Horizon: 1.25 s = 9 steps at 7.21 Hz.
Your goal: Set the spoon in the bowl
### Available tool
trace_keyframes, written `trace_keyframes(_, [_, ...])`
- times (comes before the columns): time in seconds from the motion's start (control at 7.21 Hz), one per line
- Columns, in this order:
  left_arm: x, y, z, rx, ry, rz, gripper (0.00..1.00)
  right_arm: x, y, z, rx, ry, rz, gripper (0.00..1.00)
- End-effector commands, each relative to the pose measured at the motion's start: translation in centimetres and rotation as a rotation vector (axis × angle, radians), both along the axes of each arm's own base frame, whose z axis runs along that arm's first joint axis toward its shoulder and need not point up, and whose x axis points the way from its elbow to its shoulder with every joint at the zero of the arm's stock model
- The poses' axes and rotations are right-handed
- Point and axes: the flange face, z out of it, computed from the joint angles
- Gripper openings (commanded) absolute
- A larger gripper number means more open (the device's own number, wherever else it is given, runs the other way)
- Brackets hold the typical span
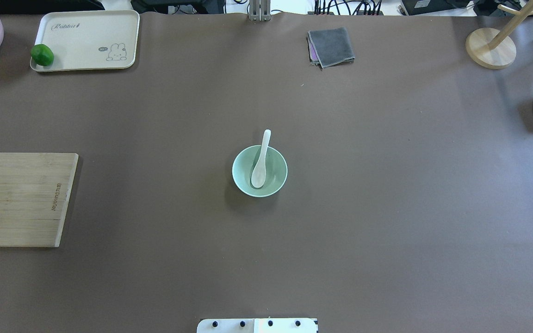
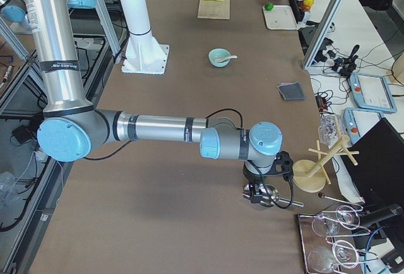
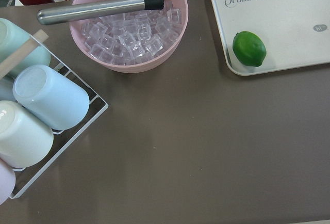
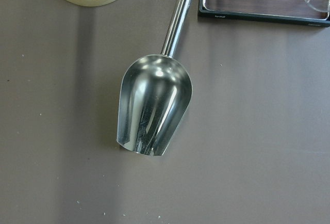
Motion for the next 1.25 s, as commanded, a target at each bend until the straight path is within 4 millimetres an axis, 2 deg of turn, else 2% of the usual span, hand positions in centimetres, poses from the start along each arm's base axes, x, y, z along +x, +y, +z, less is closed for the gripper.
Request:
trace_keyframes(0.0, [0.1,3.2,1.8,-0.046,0.003,-0.001,0.98,-1.5,0.6,0.5,-0.091,-0.033,0.065,1.0])
trace_keyframes(0.28, [0.1,3.4,1.8,-0.049,0.002,-0.004,0.98,-2.4,0.6,0.6,-0.087,-0.036,0.054,1.0])
trace_keyframes(0.83, [0.1,3.1,1.6,-0.046,0.002,-0.002,0.98,-2.7,1.5,1.4,-0.101,-0.039,0.047,1.0])
trace_keyframes(1.11, [0.1,3.1,1.5,-0.044,0.002,-0.002,0.98,-3.3,1.3,1.0,-0.097,-0.052,0.04,1.0])
